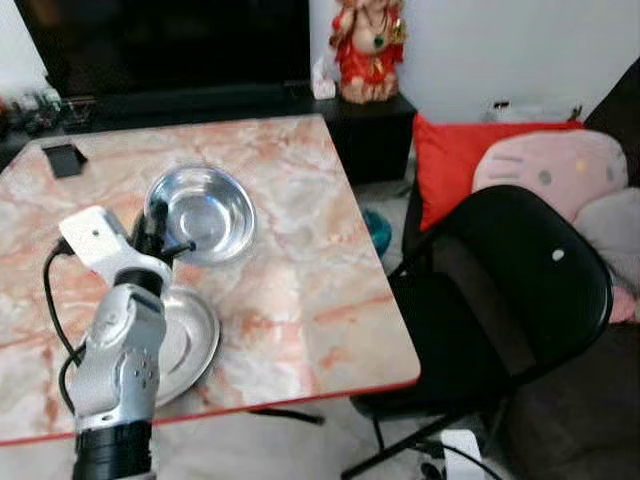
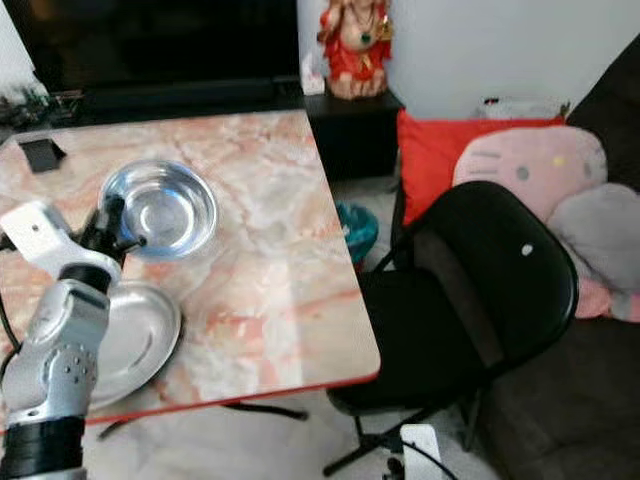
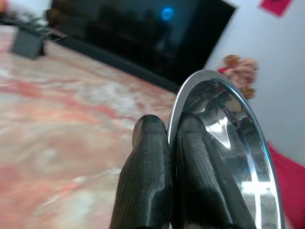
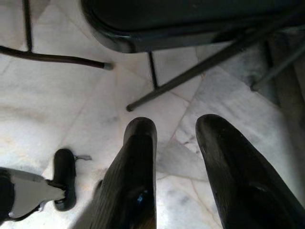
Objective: Setting the table
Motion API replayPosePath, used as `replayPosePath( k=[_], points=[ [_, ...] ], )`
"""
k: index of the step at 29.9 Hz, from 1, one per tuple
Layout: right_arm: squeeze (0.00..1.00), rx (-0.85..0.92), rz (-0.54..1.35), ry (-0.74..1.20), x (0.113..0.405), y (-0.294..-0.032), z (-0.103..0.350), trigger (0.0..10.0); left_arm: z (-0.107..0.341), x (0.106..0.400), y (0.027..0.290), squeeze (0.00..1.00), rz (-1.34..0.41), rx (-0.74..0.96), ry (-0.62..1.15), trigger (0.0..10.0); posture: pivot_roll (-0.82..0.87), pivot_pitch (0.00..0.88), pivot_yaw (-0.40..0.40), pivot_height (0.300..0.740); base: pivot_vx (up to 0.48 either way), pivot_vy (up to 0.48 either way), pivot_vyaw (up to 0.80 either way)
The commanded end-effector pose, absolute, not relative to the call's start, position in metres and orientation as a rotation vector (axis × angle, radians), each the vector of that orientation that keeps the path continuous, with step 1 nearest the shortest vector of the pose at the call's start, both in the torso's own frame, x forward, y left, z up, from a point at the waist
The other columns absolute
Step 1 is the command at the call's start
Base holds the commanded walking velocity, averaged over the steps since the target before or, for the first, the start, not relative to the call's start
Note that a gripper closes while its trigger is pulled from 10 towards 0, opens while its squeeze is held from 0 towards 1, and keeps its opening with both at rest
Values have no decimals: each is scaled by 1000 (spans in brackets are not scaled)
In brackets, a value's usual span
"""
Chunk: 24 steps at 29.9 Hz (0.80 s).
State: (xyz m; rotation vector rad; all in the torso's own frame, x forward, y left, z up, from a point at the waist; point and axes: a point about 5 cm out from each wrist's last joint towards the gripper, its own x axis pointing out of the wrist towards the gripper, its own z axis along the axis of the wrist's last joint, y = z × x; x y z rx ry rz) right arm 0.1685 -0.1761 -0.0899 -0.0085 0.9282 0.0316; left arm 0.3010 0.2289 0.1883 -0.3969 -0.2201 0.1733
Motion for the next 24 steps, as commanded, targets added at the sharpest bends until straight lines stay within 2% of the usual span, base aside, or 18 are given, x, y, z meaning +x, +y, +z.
replayPosePath(
  k=[1, 10, 15, 19, 24],
  points=[
    [0, -3, 36, 940, 165, -174, -92, 10000, 195, 298, 234, 0, 180, -398, -242, 10000, -47, 0, 9, 740, 0, 0, 0],
    [0, -5, 40, 944, 164, -174, -92, 10000, 194, 284, 273, 0, 285, -355, -59, 10000, -52, 0, 16, 740, 0, 0, 0],
    [0, -9, 48, 948, 164, -174, -92, 10000, 199, 276, 276, 0, 220, -382, 5, 10000, -35, 0, 14, 740, 0, 0, 0],
    [0, -9, 54, 947, 164, -173, -92, 10000, 184, 267, 284, 0, 239, -382, 75, 10000, -37, 0, 16, 740, 0, 0, 0],
    [0, -5, 55, 944, 165, -173, -92, 10000, 170, 261, 281, 0, 233, -435, 146, 10000, -39, 0, 14, 740, 0, 0, 0]
  ],
)
